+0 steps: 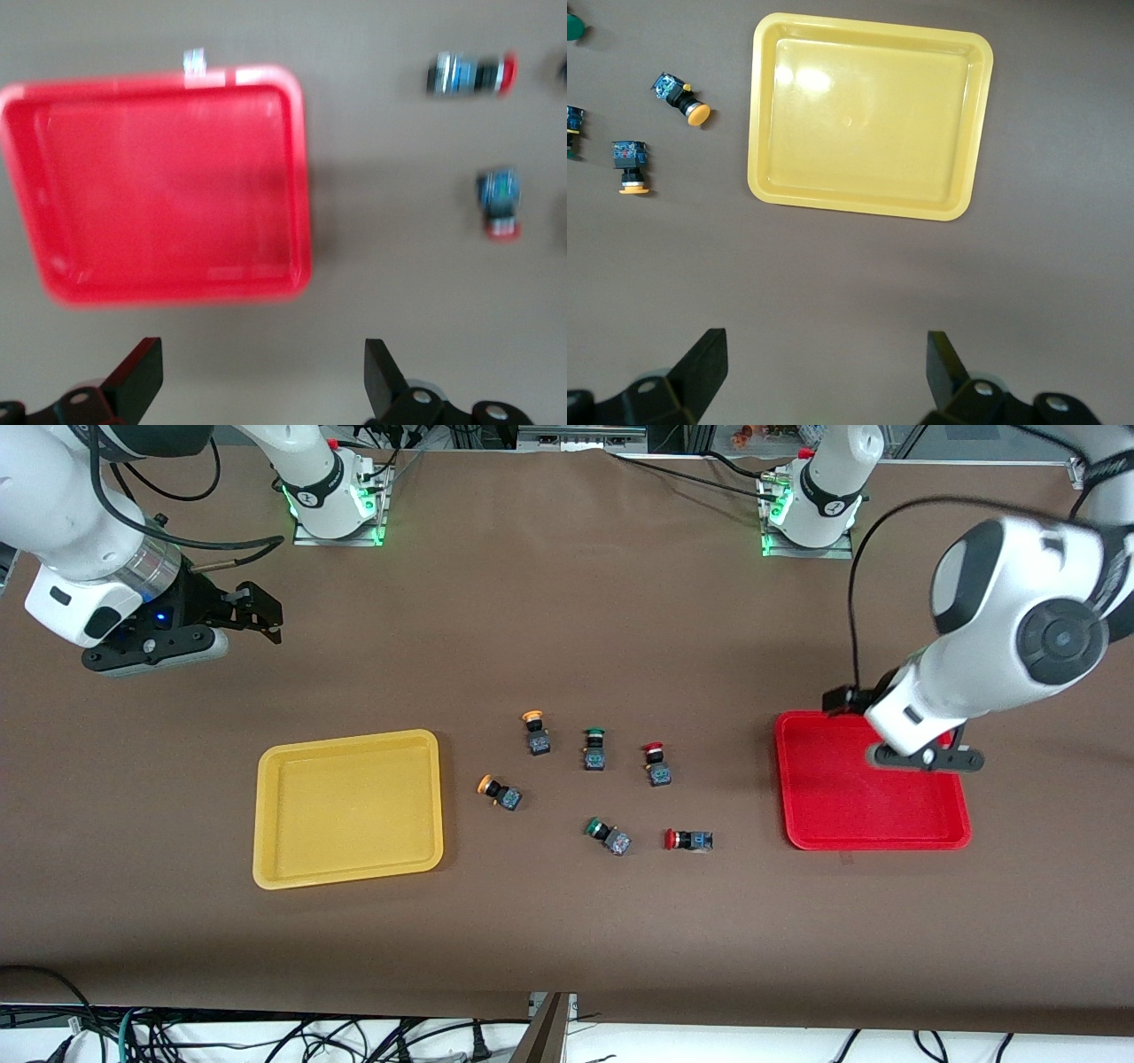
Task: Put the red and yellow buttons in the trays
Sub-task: 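Reach the left gripper to a red button while the right gripper reaches an orange button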
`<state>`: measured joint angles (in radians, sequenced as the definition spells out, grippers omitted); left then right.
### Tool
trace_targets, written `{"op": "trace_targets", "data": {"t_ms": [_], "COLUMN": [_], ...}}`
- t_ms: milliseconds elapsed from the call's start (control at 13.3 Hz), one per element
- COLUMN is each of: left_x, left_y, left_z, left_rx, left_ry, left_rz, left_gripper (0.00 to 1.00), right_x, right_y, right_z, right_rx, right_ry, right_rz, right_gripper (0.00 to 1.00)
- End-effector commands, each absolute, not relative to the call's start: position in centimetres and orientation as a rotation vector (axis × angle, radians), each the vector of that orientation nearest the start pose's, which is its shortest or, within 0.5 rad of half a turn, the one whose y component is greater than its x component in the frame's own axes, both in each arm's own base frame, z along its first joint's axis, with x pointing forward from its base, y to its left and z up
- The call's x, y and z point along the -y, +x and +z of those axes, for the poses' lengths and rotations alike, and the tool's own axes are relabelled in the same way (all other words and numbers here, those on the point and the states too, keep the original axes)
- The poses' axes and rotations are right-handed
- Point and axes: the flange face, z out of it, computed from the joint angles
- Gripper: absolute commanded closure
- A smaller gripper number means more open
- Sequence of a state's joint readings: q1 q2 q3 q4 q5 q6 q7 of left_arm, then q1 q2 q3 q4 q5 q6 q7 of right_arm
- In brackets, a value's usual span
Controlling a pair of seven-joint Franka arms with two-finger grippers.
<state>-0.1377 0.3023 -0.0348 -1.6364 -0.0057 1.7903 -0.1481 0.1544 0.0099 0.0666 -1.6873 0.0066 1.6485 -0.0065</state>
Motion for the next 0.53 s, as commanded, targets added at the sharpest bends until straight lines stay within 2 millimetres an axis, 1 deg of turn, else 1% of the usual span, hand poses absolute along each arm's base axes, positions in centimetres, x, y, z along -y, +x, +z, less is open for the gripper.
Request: {"op": "trace_targets", "data": {"t_ms": [0,75,150,226,301,376,451], "left_x": [13.4,14.8,15.1,15.8,17.6,18.4,18.8], "left_y": [65.3,65.6,66.4,67.2,67.9,68.8,69.5], "left_z": [43.2,42.9,41.8,40.1,37.7,35.6,33.2], "left_rx": [0.032,0.034,0.031,-0.016,-0.120,-0.263,-0.377], "left_ry": [-3.187,-3.206,-3.211,-3.210,-3.207,-3.196,-3.180], "left_rz": [0.013,-0.039,-0.085,-0.138,-0.197,-0.240,-0.236], "left_gripper": [0.00,0.00,0.00,0.00,0.00,0.00,0.00], "right_x": [-12.3,-12.4,-12.8,-13.6,-15.3,-17.7,-19.6], "right_y": [54.8,55.0,55.4,55.9,56.7,57.5,58.4], "right_z": [57.0,56.6,55.5,54.1,52.0,49.9,47.7], "right_rx": [0.382,0.384,0.385,0.404,0.442,0.466,0.492], "right_ry": [-3.127,-3.127,-3.120,-3.108,-3.097,-3.077,-3.063], "right_rz": [0.091,0.100,0.123,0.157,0.187,0.160,0.124], "right_gripper": [0.00,0.00,0.00,0.00,0.00,0.00,0.00]}}
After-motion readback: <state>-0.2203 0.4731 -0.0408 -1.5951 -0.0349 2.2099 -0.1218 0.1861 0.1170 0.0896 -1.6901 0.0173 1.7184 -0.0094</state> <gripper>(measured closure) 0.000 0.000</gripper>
